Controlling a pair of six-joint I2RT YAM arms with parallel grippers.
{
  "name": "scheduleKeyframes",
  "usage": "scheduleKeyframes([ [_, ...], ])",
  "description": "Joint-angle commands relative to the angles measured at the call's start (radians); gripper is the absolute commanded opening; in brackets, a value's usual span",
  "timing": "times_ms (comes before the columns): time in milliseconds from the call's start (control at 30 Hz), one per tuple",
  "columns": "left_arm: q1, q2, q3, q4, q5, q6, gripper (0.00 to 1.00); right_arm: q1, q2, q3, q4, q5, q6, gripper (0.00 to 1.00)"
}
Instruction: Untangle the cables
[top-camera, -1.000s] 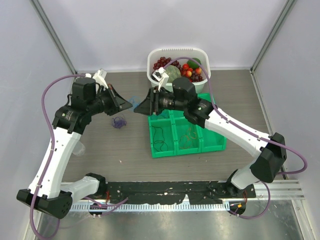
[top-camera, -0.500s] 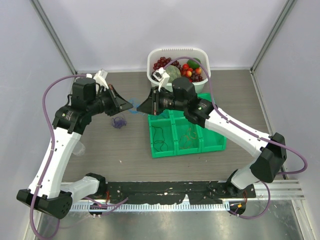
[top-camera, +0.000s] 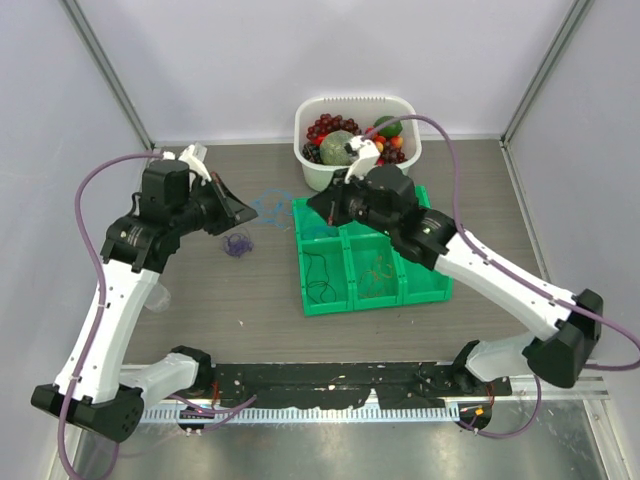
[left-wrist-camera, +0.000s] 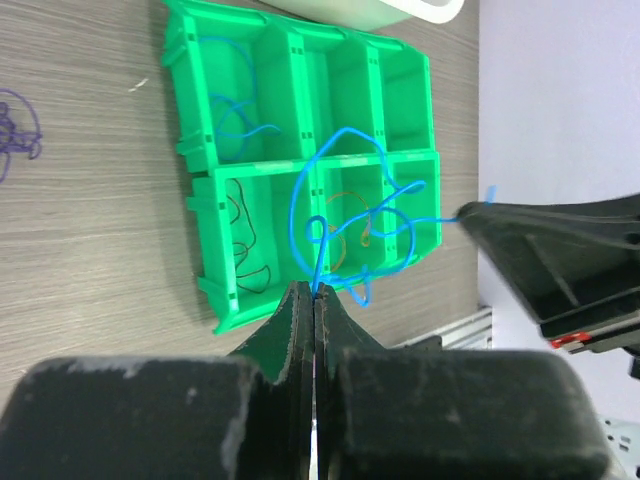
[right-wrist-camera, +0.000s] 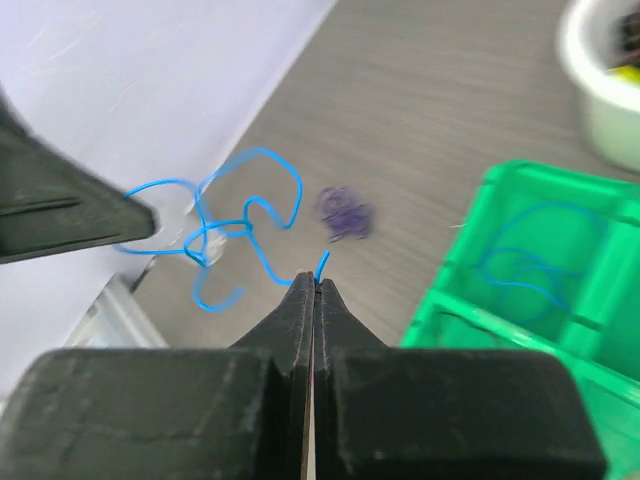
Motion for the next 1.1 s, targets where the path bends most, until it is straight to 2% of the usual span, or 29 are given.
scheduleKeyframes([
  [0, 0.006, -0.048, 0.000, -0.044, -0.114, 0.013, 0.00, 0.001, -0.129, -0.048, -0.058, 0.384, -0.071, 0.01],
  [167, 0.006, -0.079, -0.020, -0.055, -0.154, 0.014, 0.00, -0.030, -0.224, -0.104, -0.131, 0.616, -0.087, 0.01],
  [467, 0.006, -0.113, -0.031, -0.117, -0.263, 0.028, 0.00, -0.105, -0.339, -0.150, -0.180, 0.883, -0.122, 0.01],
  [667, 0.008, -0.145, -0.019, -0.208, -0.494, 0.010, 0.00, -0.154, -0.374, -0.145, -0.207, 1.024, -0.185, 0.01],
  [733, 0.008, -0.162, -0.023, -0.217, -0.543, 0.002, 0.00, -0.177, -0.388, -0.153, -0.207, 1.029, -0.206, 0.01],
  [800, 0.008, -0.177, -0.034, -0.202, -0.543, 0.008, 0.00, -0.205, -0.393, -0.159, -0.203, 0.933, -0.241, 0.01],
  [833, 0.006, -0.182, -0.040, -0.173, -0.513, 0.017, 0.00, -0.220, -0.397, -0.165, -0.186, 0.794, -0.269, 0.01],
  [867, 0.006, -0.180, -0.045, -0.145, -0.470, 0.026, 0.00, -0.222, -0.407, -0.180, -0.166, 0.731, -0.278, 0.01],
  [900, 0.008, -0.176, -0.049, -0.116, -0.421, 0.037, 0.00, -0.222, -0.411, -0.191, -0.131, 0.575, -0.281, 0.01],
  [933, 0.006, -0.171, -0.059, -0.076, -0.352, 0.048, 0.00, -0.222, -0.408, -0.200, -0.103, 0.513, -0.275, 0.01],
  [1000, 0.006, -0.159, -0.077, -0.004, -0.188, 0.060, 0.00, -0.222, -0.378, -0.188, -0.095, 0.263, -0.242, 0.01],
  [1067, 0.006, -0.139, -0.092, 0.045, -0.091, 0.057, 0.00, -0.222, -0.336, -0.173, -0.083, 0.164, -0.196, 0.01],
])
